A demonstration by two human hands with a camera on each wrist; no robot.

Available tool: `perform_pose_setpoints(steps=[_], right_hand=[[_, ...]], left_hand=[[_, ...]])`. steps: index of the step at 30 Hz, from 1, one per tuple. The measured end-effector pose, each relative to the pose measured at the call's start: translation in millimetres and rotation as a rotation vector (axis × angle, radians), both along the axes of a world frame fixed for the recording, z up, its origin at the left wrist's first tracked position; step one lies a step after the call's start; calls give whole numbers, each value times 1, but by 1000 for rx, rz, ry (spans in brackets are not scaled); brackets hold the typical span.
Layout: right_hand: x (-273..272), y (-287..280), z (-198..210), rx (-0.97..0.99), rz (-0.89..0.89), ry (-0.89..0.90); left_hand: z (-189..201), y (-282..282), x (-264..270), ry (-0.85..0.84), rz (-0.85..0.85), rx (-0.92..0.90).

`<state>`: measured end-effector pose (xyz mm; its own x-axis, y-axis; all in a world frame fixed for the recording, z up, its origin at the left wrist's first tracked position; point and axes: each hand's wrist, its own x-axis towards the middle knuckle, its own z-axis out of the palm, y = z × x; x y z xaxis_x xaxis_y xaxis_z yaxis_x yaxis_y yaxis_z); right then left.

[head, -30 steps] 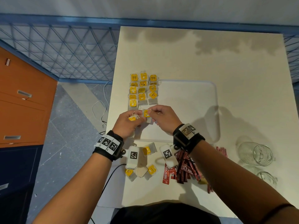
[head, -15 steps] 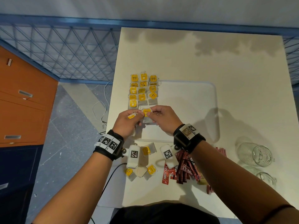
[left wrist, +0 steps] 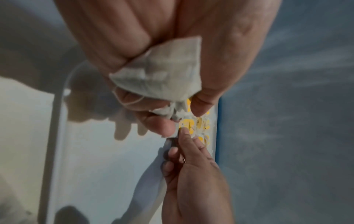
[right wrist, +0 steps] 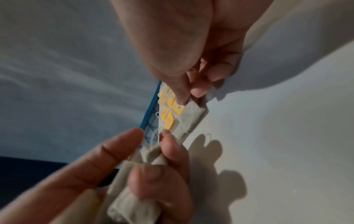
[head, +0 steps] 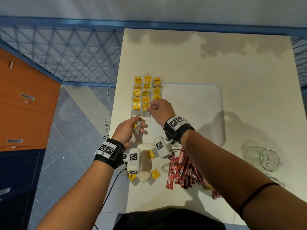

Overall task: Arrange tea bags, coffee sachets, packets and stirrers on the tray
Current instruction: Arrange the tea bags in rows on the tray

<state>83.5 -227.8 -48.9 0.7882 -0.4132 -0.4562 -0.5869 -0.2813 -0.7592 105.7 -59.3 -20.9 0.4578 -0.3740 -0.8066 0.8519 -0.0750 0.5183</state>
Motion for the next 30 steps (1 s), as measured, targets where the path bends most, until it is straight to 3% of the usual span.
perform_pose_setpoints(steps=[8,18,21,25,30], right_hand=[[7,2,-2,-164,55,66],[-21,5,30,-13,173,-86],[-31,5,48,96,306,-97],[-38,4,55,54,490,-109],[-46,5,54,101,399,-121]], left_hand=[[-1,3,3,175,56,-204],[10,-3,-2,-49,-88,-60],[7,-4,-2,-97,-155,-19],[8,-7,-2,-118,-204,1],[7,-9,-3,-138,-240,-4]])
